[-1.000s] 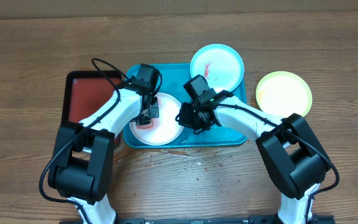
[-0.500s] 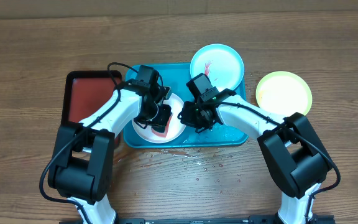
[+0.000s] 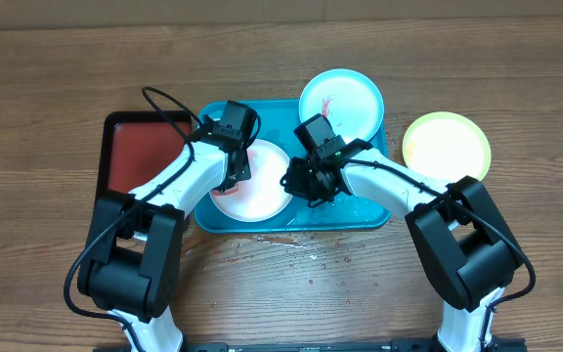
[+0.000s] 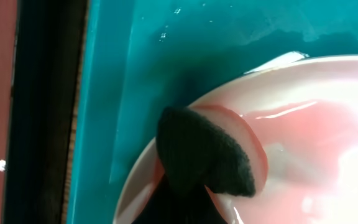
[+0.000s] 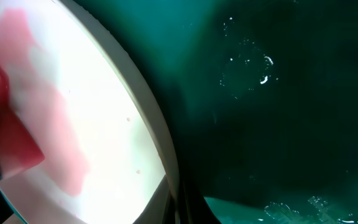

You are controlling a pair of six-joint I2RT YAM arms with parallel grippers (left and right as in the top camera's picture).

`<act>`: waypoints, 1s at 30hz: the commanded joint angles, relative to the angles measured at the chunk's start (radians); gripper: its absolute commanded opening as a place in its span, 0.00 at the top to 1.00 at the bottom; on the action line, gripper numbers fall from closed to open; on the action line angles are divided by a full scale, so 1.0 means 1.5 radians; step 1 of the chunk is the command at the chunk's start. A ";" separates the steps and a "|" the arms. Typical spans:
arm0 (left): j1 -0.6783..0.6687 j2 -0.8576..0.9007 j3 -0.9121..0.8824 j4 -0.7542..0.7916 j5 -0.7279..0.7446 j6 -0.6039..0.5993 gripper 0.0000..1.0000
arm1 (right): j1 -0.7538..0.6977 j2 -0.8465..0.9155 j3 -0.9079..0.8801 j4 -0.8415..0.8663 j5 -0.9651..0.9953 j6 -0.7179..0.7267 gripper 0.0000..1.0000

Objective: Clean dirty plates on tray and stack at the side
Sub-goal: 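Scrub the white plate surface with the sponge in the left gripper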

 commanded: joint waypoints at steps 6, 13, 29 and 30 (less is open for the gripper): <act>0.008 0.008 -0.002 0.055 0.298 0.338 0.96 | 0.010 0.015 0.003 -0.020 -0.006 -0.003 0.96; 0.008 0.008 -0.002 0.081 0.348 0.395 0.96 | 0.013 0.015 0.003 -0.018 -0.006 -0.003 0.96; 0.007 0.008 -0.002 0.027 0.015 0.127 0.96 | 0.013 0.015 0.003 -0.018 -0.003 -0.004 0.96; 0.007 0.008 -0.002 -0.014 0.074 0.137 0.96 | 0.013 0.015 0.003 -0.018 -0.003 -0.004 0.96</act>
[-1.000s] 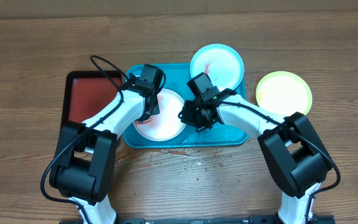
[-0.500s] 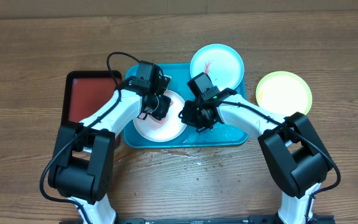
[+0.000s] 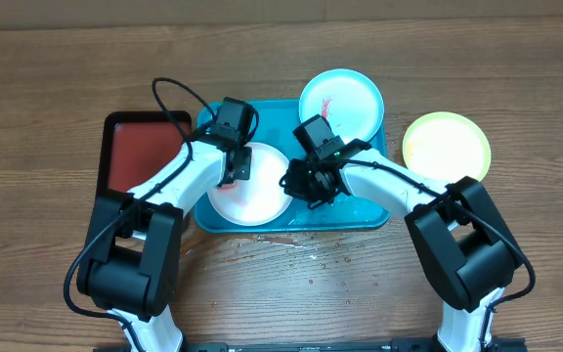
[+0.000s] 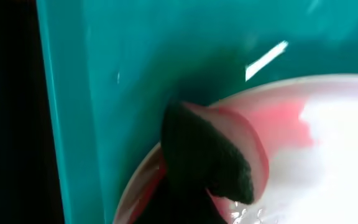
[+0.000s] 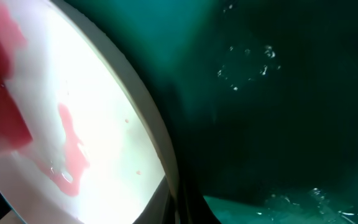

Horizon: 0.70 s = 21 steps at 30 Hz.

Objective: Clean dirty plates on tray and stack at the side
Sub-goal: 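Scrub the white plate surface with the sponge in the left gripper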

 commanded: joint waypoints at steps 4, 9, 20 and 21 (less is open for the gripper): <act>0.000 0.006 -0.001 -0.133 0.247 0.116 0.96 | 0.006 0.015 0.001 -0.006 0.002 -0.002 0.96; 0.000 0.006 -0.001 -0.144 0.407 0.224 0.96 | 0.006 0.015 0.001 -0.006 0.002 -0.002 0.96; 0.001 0.006 -0.001 0.061 0.137 0.114 0.96 | 0.006 0.015 0.001 -0.008 0.002 -0.002 0.96; 0.002 0.006 -0.001 0.066 0.082 0.095 0.96 | 0.006 0.015 0.001 -0.008 0.002 -0.002 0.96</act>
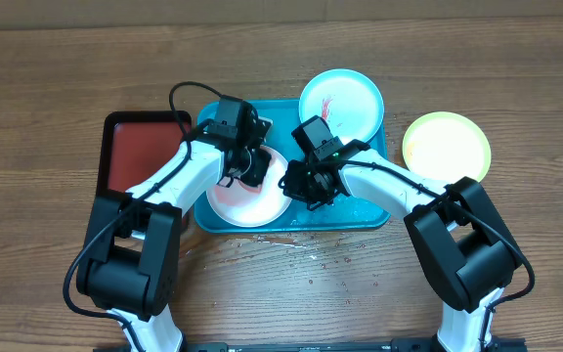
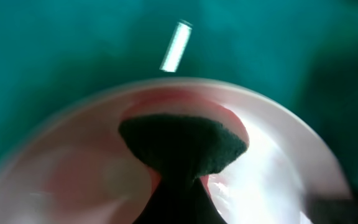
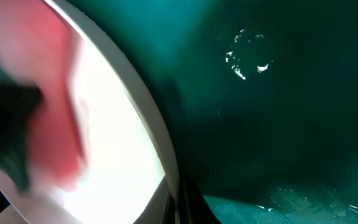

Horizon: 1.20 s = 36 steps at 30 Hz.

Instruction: Clean dirty plates on tray and stack at the side

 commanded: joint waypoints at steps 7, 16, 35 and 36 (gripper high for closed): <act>-0.003 0.006 0.083 -0.086 -0.323 -0.101 0.96 | 0.003 0.015 0.001 -0.004 0.005 -0.001 0.96; -0.003 0.006 0.333 -0.346 -0.289 -0.192 0.96 | 0.002 0.015 0.001 -0.006 0.004 -0.001 0.96; 0.061 0.006 0.340 -0.446 -0.071 -0.191 0.96 | 0.075 -0.235 0.063 -0.290 0.504 -0.087 0.96; 0.061 0.006 0.340 -0.447 -0.073 -0.191 0.96 | 0.084 -0.242 0.063 -0.300 0.540 -0.087 0.96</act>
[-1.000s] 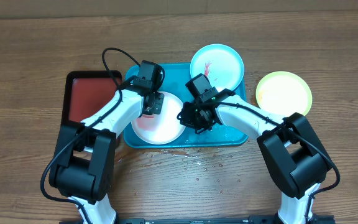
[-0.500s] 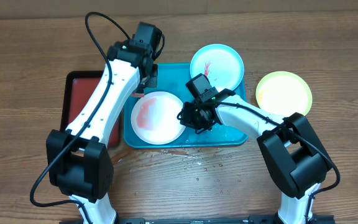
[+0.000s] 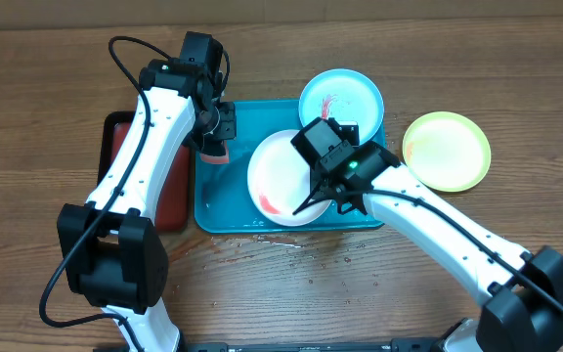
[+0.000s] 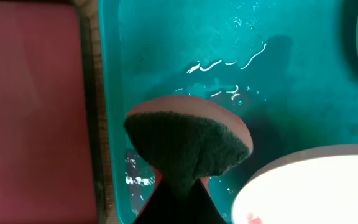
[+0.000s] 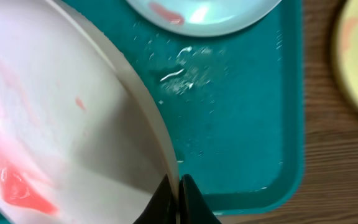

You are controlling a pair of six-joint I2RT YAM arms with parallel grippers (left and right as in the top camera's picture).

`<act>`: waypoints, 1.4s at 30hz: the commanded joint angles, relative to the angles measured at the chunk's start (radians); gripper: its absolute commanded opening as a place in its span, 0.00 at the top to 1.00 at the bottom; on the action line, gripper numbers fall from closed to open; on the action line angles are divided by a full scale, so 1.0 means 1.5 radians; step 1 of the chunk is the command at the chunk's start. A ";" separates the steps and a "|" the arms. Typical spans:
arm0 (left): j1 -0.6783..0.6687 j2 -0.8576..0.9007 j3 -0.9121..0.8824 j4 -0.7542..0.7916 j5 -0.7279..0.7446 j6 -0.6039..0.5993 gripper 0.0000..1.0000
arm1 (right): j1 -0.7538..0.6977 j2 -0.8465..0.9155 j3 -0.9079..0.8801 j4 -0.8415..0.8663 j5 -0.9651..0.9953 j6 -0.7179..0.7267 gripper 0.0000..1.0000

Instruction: Clean dirty plates on tray and stack at the side

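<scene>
A white plate (image 3: pixel 283 174) with a red smear near its lower left (image 5: pixel 17 185) is held tilted over the teal tray (image 3: pixel 233 217). My right gripper (image 5: pixel 178 186) is shut on the plate's rim, and in the overhead view the right gripper (image 3: pixel 318 194) sits at the plate's right side. My left gripper (image 4: pixel 178 190) is shut on a pink sponge (image 4: pixel 188 144) with a dark green face. In the overhead view the left gripper (image 3: pixel 214 130) hangs over the tray's left edge, apart from the plate. A light blue plate (image 3: pixel 340 102) with a red streak rests at the tray's far right corner.
A yellow-green plate (image 3: pixel 446 150) lies on the wooden table to the right of the tray. A dark red mat (image 3: pixel 130 166) in a black frame sits against the tray's left side. Water drops cover the tray floor (image 4: pixel 222 68).
The sponge has come off the white plate and is now over the tray's left edge, higher up. The right gripper has raised and tilted the plate, now nearer the tray's middle.
The sponge was pressed on the white plate's left rim while the right gripper held the right rim. Then it stood at the upper left, then at the upper middle, with the red stain smeared. Now sponge and plate are apart and the plate is lifted.
</scene>
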 commanded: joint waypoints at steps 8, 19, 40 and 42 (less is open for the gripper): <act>-0.005 -0.003 -0.017 0.003 0.008 -0.009 0.96 | 0.059 -0.028 0.020 -0.051 0.296 -0.003 0.96; -0.005 -0.003 -0.018 0.003 0.007 -0.009 0.96 | 0.111 -0.028 0.083 -0.129 0.454 -0.003 0.96; -0.005 -0.003 -0.018 0.003 0.003 -0.009 0.96 | 0.198 -0.028 0.177 -0.277 0.722 -0.003 0.96; -0.005 -0.003 -0.018 0.003 0.003 -0.009 0.96 | 0.217 -0.028 0.177 -0.278 0.759 -0.003 0.96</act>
